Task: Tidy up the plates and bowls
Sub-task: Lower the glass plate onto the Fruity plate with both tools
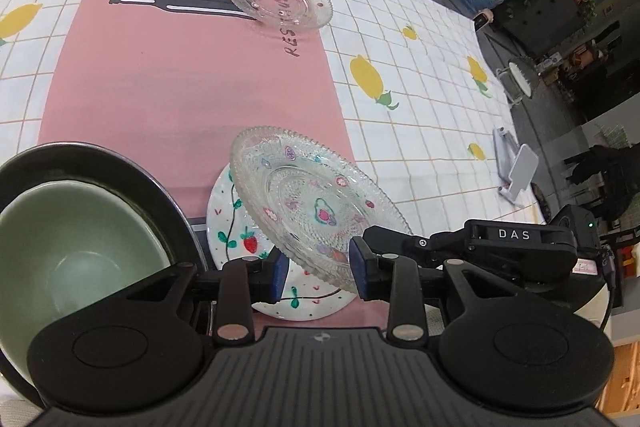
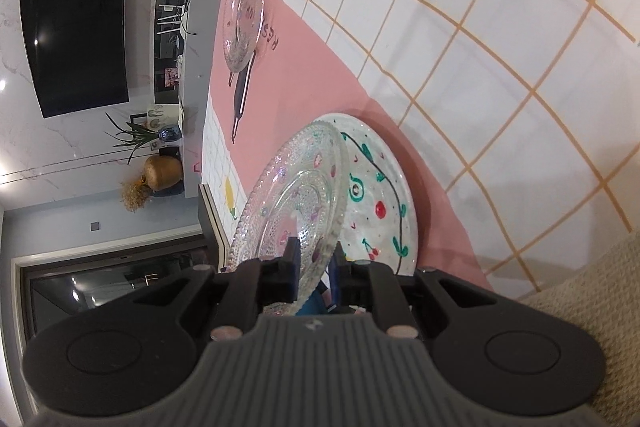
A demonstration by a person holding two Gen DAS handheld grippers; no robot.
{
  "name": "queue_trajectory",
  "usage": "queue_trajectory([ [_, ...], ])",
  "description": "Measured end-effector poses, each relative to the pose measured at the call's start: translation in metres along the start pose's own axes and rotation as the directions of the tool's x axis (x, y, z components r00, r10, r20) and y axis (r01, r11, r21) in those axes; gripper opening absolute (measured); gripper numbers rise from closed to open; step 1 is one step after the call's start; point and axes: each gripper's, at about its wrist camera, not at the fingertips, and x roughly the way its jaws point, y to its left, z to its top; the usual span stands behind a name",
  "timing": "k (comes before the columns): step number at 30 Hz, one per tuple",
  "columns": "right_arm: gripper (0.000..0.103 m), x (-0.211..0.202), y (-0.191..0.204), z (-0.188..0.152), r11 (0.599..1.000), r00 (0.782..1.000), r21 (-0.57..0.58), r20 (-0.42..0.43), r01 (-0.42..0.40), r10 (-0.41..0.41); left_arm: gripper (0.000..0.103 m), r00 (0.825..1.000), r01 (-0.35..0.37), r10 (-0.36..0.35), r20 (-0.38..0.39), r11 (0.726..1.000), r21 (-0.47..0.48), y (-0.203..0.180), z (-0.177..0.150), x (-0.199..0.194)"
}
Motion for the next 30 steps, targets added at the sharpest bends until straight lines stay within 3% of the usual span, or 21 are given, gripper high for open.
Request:
queue_trajectory([
  [3, 0.012, 0.001, -0.003, 0.0, 1.0, 1.0, 0.028, -0.009, 0.005, -0.004, 0.038, 1.0, -0.017, 0.017, -0.01, 1.0, 0.002, -0.003, 0.001, 0.001],
  [12, 0.011, 0.001, -0.007, 0.005, 0.999, 1.0, 0.041, -0.019, -0.008, 0.008, 0.036, 0.999, 0.02, -0.019, -0.037, 1.0, 0.005, 0.003, 0.002, 0.0],
  [18, 0.011, 0.009, -0.013, 0.009, 0.998, 0.998, 0.056, -0.06, -0.02, 0.023, 0.042, 0.999, 0.007, 0.001, -0.054, 0.991, 0.137, -0.001, 0.0, -0.005],
  [24, 0.008, 0.0, -0.01, 0.014, 0.999, 1.0, 0.042, 0.009, -0.014, 0.014, 0.043, 0.997, 0.023, -0.014, -0.07, 0.989, 0.143, 0.006, 0.002, -0.008],
  [26, 0.009, 0.0, -0.01, 0.015, 0.999, 0.999, 0.018, 0.025, 0.045, -0.046, 0.043, 0.998, 0.016, -0.006, -0.062, 0.988, 0.153, 0.005, 0.002, -0.01],
  [30, 0.006, 0.006, -0.011, 0.014, 0.999, 0.999, 0.026, -0.007, 0.035, -0.035, 0.043, 0.998, 0.01, -0.001, -0.058, 0.987, 0.158, 0.004, 0.002, -0.012],
])
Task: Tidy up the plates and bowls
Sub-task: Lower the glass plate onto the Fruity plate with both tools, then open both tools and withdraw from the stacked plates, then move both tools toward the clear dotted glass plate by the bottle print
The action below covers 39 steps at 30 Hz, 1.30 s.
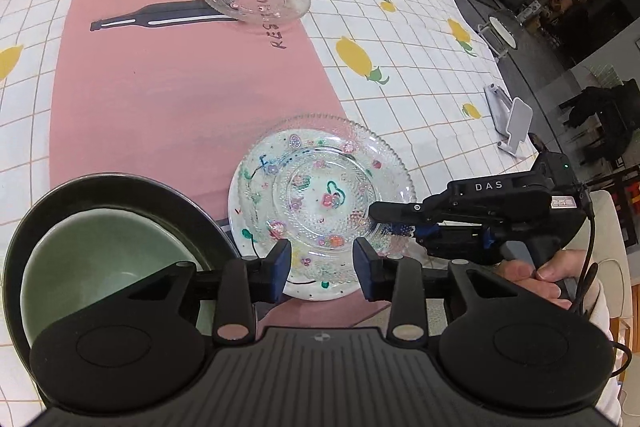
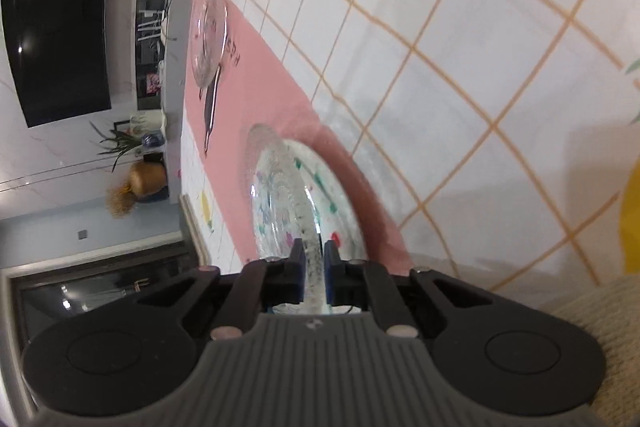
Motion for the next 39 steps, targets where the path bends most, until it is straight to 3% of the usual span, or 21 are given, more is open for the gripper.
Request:
queue_trajectory([
  [7, 0.007, 0.008, 0.014, -0.006, 0.993, 0.997, -0.092, -0.028, 0.07, -0.073, 0.047, 0.999, -0.016, 0.017, 0.047, 0.999, -0.03, 0.006, 0.003, -0.013],
  [10, 0.013, 0.014, 0.022, -0.008, 0.982, 0.992, -0.145, -0.033, 0.117, -0.123, 0.047, 0.998, 0.007, -0.004, 0.062, 0.998, -0.06, 0.014, 0.005, -0.018],
  [12, 0.026, 0.016, 0.03, -0.011, 0.978, 0.991, -0.172, -0.039, 0.12, -0.129, 0.047, 0.997, 0.023, -0.017, 0.07, 0.997, -0.079, 0.019, 0.005, -0.021],
  [14, 0.046, 0.015, 0.042, -0.013, 0.97, 0.989, -0.203, -0.023, 0.136, -0.144, 0.047, 0.996, 0.028, -0.021, 0.082, 0.995, -0.094, 0.022, 0.006, -0.024],
  [16, 0.054, 0.012, 0.053, -0.017, 0.955, 0.985, -0.244, 0.012, 0.17, -0.172, 0.047, 0.996, 0.028, -0.019, 0.09, 0.995, -0.098, 0.023, 0.007, -0.025],
  [20, 0.063, 0.01, 0.067, -0.026, 0.917, 0.968, -0.309, 0.09, 0.252, -0.236, 0.047, 0.995, 0.009, -0.001, 0.098, 0.996, -0.085, 0.019, 0.006, -0.025],
  [23, 0.07, 0.007, 0.071, -0.031, 0.862, 0.932, -0.356, 0.173, 0.36, -0.318, 0.047, 0.994, -0.012, 0.019, 0.104, 0.998, -0.063, 0.015, 0.006, -0.025],
  [25, 0.07, 0.008, 0.068, -0.03, 0.87, 0.94, -0.357, 0.16, 0.34, -0.301, 0.047, 0.994, -0.02, 0.026, 0.107, 0.998, -0.057, 0.014, 0.006, -0.025],
  [28, 0.069, 0.004, 0.059, -0.023, 0.895, 0.946, -0.312, 0.158, 0.319, -0.282, 0.047, 0.993, -0.02, 0.027, 0.111, 0.998, -0.06, 0.015, 0.006, -0.025],
  [31, 0.066, -0.005, 0.062, -0.021, 0.87, 0.912, -0.312, 0.283, 0.381, -0.298, 0.048, 0.992, -0.03, 0.037, 0.12, 0.998, -0.06, 0.015, 0.005, -0.026],
  [33, 0.049, -0.012, 0.062, -0.021, 0.874, 0.906, -0.328, 0.346, 0.359, -0.242, 0.047, 0.991, -0.045, 0.052, 0.126, 0.997, -0.056, 0.013, 0.006, -0.026],
  [35, 0.002, -0.013, 0.061, -0.019, 0.886, 0.917, -0.346, 0.355, 0.31, -0.183, 0.048, 0.989, -0.066, 0.071, 0.132, 0.997, -0.048, 0.01, 0.005, -0.024],
  [39, 0.0, -0.003, 0.061, -0.018, 0.862, 0.907, -0.361, 0.357, 0.356, -0.225, 0.054, 0.987, -0.084, 0.087, 0.131, 0.996, -0.026, 0.003, 0.004, -0.019],
])
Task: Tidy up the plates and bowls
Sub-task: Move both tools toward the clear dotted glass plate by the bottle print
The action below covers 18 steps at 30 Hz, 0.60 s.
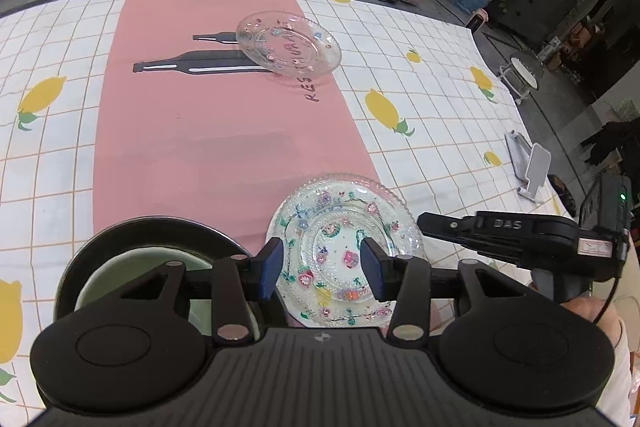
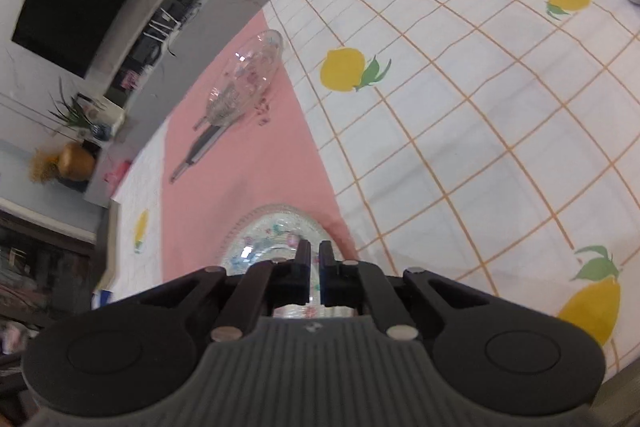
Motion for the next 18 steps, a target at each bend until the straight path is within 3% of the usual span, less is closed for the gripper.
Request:
queue_trajectory([
  [7, 0.0, 0.002, 0.006, 0.001, 0.997, 0.998, -0.062, 0.042, 0.039, -0.037, 0.054, 1.0, -0.025, 0.026, -0.009, 0.998, 0.063, -0.009, -0.004, 0.004],
  [12, 0.0, 0.008, 0.01, 0.0, 0.99, 0.996, -0.107, 0.045, 0.087, -0.082, 0.054, 0.999, -0.032, 0.033, -0.004, 0.998, 0.054, -0.008, -0.004, 0.005],
  [18, 0.0, 0.007, 0.013, -0.003, 0.988, 0.996, -0.128, 0.041, 0.089, -0.084, 0.054, 0.999, -0.052, 0.052, 0.001, 0.997, 0.062, -0.012, -0.004, 0.004],
])
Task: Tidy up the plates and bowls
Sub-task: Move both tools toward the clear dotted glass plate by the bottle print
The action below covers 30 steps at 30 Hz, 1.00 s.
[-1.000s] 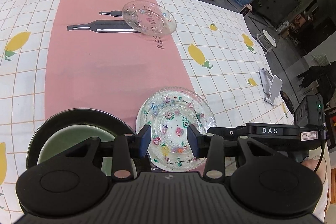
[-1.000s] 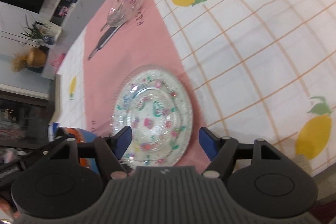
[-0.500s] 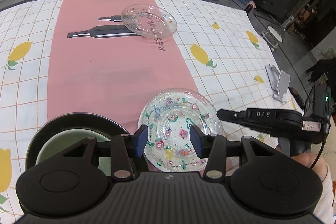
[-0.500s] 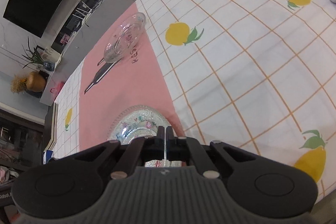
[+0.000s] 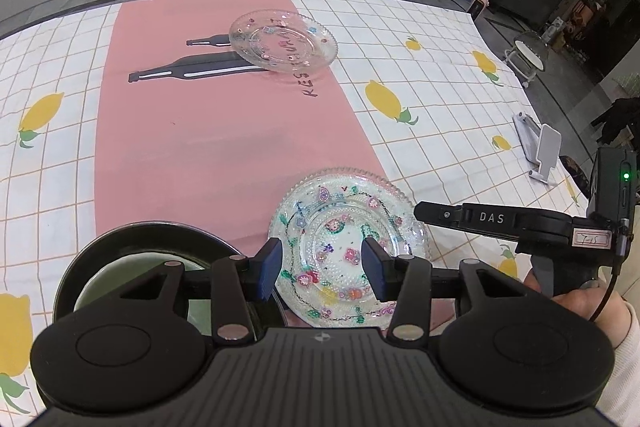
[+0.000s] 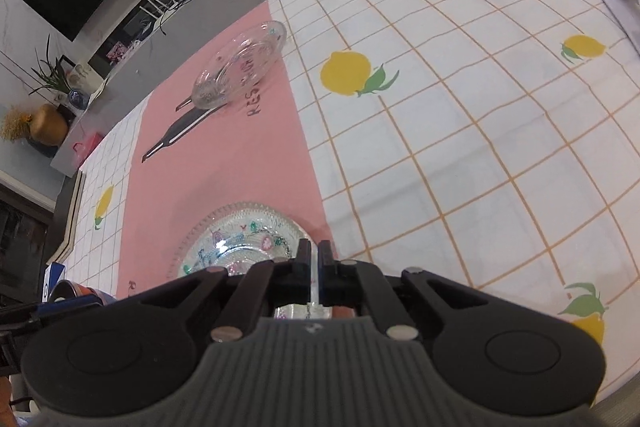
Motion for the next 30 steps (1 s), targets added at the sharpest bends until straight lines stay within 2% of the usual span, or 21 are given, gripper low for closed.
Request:
queue_trajectory([
  [3, 0.0, -0.011, -0.002, 0.002, 1.0, 0.999, 0.019, 0.048, 0.012, -0.013, 0.054, 0.999, -0.034, 0.034, 0.012, 0.999, 0.0, -0.003, 0.001, -0.001],
  [6, 0.001, -0.023, 0.002, 0.005, 1.0, 0.994, -0.006, 0.102, 0.024, -0.023, 0.059, 0.992, -0.116, 0.116, 0.045, 0.993, 0.0, -0.011, 0.001, -0.004],
  [9, 0.003, -0.032, 0.011, 0.007, 0.998, 0.99, -0.044, 0.138, 0.042, -0.035, 0.059, 0.98, -0.192, 0.191, 0.058, 0.981, 0.014, -0.02, 0.002, -0.006],
  [12, 0.004, -0.039, 0.02, 0.013, 0.992, 0.979, -0.077, 0.187, 0.095, -0.08, 0.062, 0.96, -0.269, 0.27, 0.071, 0.963, -0.028, -0.025, 0.008, -0.011],
  [15, 0.017, -0.038, 0.028, 0.026, 0.986, 0.976, -0.111, 0.189, 0.127, -0.105, 0.068, 0.952, -0.283, 0.291, 0.095, 0.955, -0.084, -0.022, 0.02, -0.019],
  [17, 0.036, -0.037, 0.031, 0.035, 0.988, 0.977, -0.106, 0.196, 0.112, -0.09, 0.068, 0.944, -0.302, 0.31, 0.111, 0.95, -0.082, -0.024, 0.029, -0.024],
  [19, 0.037, -0.031, 0.028, 0.043, 0.994, 0.981, -0.076, 0.184, 0.072, -0.057, 0.074, 0.924, -0.347, 0.353, 0.147, 0.936, -0.064, -0.027, 0.038, -0.031],
  [21, 0.039, -0.021, 0.024, 0.051, 0.998, 0.987, -0.054, 0.157, 0.024, -0.015, 0.078, 0.912, -0.365, 0.37, 0.177, 0.929, -0.058, -0.028, 0.05, -0.036],
  [25, 0.05, 0.007, 0.011, 0.078, 0.998, 0.99, 0.021, 0.13, -0.066, 0.063, 0.079, 0.929, -0.319, 0.326, 0.174, 0.945, -0.067, -0.019, 0.081, -0.024],
  [27, 0.051, 0.023, 0.004, 0.093, 0.99, 0.985, 0.067, 0.13, -0.123, 0.113, 0.08, 0.937, -0.29, 0.301, 0.177, 0.953, -0.085, -0.011, 0.098, -0.01],
  [30, 0.055, 0.05, -0.009, 0.115, 0.97, 0.977, 0.147, 0.122, -0.194, 0.177, 0.08, 0.954, -0.261, 0.266, 0.141, 0.964, -0.053, -0.001, 0.12, 0.02],
])
